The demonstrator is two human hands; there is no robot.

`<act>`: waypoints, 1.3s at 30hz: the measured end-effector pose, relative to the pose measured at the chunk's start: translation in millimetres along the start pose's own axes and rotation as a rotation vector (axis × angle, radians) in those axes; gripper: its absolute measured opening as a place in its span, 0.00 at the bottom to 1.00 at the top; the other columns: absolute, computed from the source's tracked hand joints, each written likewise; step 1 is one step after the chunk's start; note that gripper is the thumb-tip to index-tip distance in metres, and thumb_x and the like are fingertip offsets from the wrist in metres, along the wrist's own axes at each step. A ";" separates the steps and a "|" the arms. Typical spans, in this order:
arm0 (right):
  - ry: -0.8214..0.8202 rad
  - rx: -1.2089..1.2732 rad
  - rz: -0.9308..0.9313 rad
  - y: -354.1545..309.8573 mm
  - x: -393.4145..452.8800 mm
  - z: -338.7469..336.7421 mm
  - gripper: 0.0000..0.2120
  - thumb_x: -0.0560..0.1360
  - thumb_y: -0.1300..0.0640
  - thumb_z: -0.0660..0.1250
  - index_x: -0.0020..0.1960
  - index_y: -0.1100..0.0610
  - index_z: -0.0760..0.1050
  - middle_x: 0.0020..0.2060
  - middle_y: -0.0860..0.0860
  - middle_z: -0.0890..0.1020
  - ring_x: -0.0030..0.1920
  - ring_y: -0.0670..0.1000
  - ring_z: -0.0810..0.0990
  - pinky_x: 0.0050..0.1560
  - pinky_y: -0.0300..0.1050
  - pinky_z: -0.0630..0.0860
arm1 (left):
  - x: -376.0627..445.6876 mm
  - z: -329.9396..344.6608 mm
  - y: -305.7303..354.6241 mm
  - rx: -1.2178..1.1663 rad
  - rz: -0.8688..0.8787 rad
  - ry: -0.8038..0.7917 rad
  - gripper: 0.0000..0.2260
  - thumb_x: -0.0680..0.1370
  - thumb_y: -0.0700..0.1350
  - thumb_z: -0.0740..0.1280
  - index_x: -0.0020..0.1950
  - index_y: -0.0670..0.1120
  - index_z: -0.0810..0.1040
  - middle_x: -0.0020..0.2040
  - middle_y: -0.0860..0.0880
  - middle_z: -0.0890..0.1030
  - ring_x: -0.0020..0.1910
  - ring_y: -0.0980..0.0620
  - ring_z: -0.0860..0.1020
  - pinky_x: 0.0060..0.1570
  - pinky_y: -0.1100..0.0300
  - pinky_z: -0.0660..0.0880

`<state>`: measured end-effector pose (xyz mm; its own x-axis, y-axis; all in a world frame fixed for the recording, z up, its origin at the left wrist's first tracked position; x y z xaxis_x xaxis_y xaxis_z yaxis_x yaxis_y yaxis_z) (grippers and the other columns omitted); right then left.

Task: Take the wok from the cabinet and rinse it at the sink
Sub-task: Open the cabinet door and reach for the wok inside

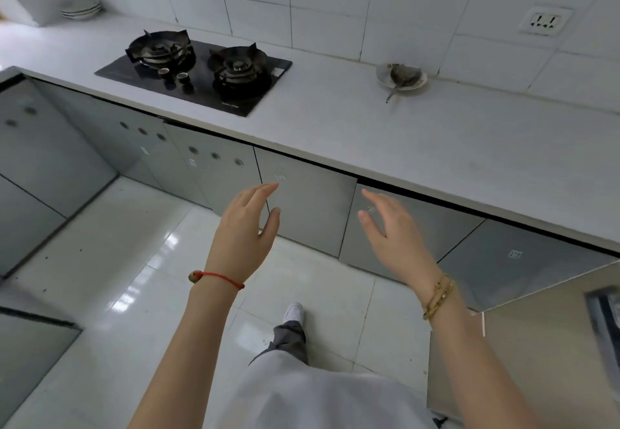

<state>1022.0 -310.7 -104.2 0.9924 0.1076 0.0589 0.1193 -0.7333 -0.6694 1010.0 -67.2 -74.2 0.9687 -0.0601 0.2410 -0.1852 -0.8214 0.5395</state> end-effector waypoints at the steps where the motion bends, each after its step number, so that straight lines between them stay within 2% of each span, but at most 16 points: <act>1: 0.014 0.009 0.014 -2.4 17.4 3.7 0.23 0.83 0.47 0.56 0.75 0.53 0.64 0.73 0.49 0.69 0.74 0.48 0.63 0.73 0.42 0.58 | 20.8 0.2 -7.7 -0.003 0.014 -0.015 0.18 0.81 0.44 0.63 0.72 0.46 0.71 0.67 0.49 0.76 0.67 0.50 0.73 0.68 0.55 0.70; 4: 0.076 0.029 0.045 -10.4 65.2 14.2 0.22 0.82 0.47 0.56 0.74 0.54 0.66 0.70 0.49 0.71 0.72 0.48 0.66 0.73 0.50 0.64 | 79.0 2.4 -29.2 -0.007 0.063 -0.063 0.18 0.81 0.44 0.62 0.72 0.47 0.71 0.68 0.50 0.75 0.68 0.51 0.72 0.68 0.61 0.66; 11: 0.176 0.032 0.189 -14.8 127.3 27.7 0.21 0.83 0.50 0.57 0.74 0.55 0.66 0.68 0.48 0.72 0.70 0.47 0.67 0.70 0.38 0.60 | 180.3 22.3 -56.7 -0.041 0.181 -0.198 0.18 0.81 0.44 0.62 0.72 0.46 0.71 0.68 0.51 0.75 0.68 0.52 0.71 0.67 0.65 0.63; 16: 0.228 0.039 0.263 -8.3 141.5 37.0 0.21 0.83 0.50 0.57 0.73 0.55 0.67 0.67 0.48 0.73 0.69 0.47 0.69 0.70 0.45 0.66 | 215.1 43.2 -60.0 -0.115 0.261 -0.280 0.18 0.81 0.42 0.63 0.71 0.46 0.72 0.68 0.50 0.76 0.69 0.52 0.71 0.68 0.63 0.65; 23: 0.306 0.018 0.353 -3.3 134.9 54.5 0.20 0.83 0.52 0.58 0.73 0.56 0.67 0.66 0.50 0.74 0.68 0.48 0.70 0.68 0.36 0.61 | 232.6 66.2 -63.6 -0.162 0.381 -0.369 0.18 0.81 0.42 0.63 0.71 0.45 0.72 0.67 0.49 0.76 0.68 0.51 0.72 0.69 0.59 0.68; 30: 0.383 0.003 0.418 -7.1 114.3 72.4 0.20 0.83 0.51 0.57 0.72 0.56 0.68 0.66 0.50 0.74 0.68 0.50 0.70 0.70 0.47 0.66 | 220.6 70.9 -76.5 -0.156 0.460 -0.425 0.18 0.81 0.42 0.63 0.70 0.45 0.73 0.66 0.49 0.77 0.66 0.50 0.73 0.66 0.62 0.67; 35: 0.401 -0.015 0.440 -18.5 103.6 87.5 0.21 0.83 0.50 0.57 0.73 0.56 0.67 0.67 0.51 0.74 0.69 0.50 0.70 0.71 0.47 0.66 | 208.0 65.3 -94.9 -0.150 0.497 -0.442 0.17 0.81 0.43 0.63 0.70 0.44 0.72 0.65 0.48 0.77 0.65 0.48 0.75 0.65 0.52 0.72; 39: 0.420 0.001 0.464 -21.6 101.1 99.8 0.21 0.83 0.51 0.57 0.73 0.57 0.67 0.67 0.52 0.74 0.70 0.50 0.69 0.71 0.46 0.66 | 202.3 64.8 -109.1 -0.157 0.511 -0.450 0.17 0.81 0.42 0.63 0.70 0.43 0.73 0.66 0.47 0.77 0.65 0.47 0.75 0.66 0.52 0.72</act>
<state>1116.9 -216.9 -157.7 0.8673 -0.4955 0.0478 -0.3270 -0.6394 -0.6959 1236.9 -26.5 -136.6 0.7215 -0.6745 0.1562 -0.6251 -0.5376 0.5659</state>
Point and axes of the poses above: each hand's wrist, its own x-axis towards the middle knuckle, its own z-axis out of the palm, y = z × x, the point moved 3 cm from there along x, towards the middle knuckle
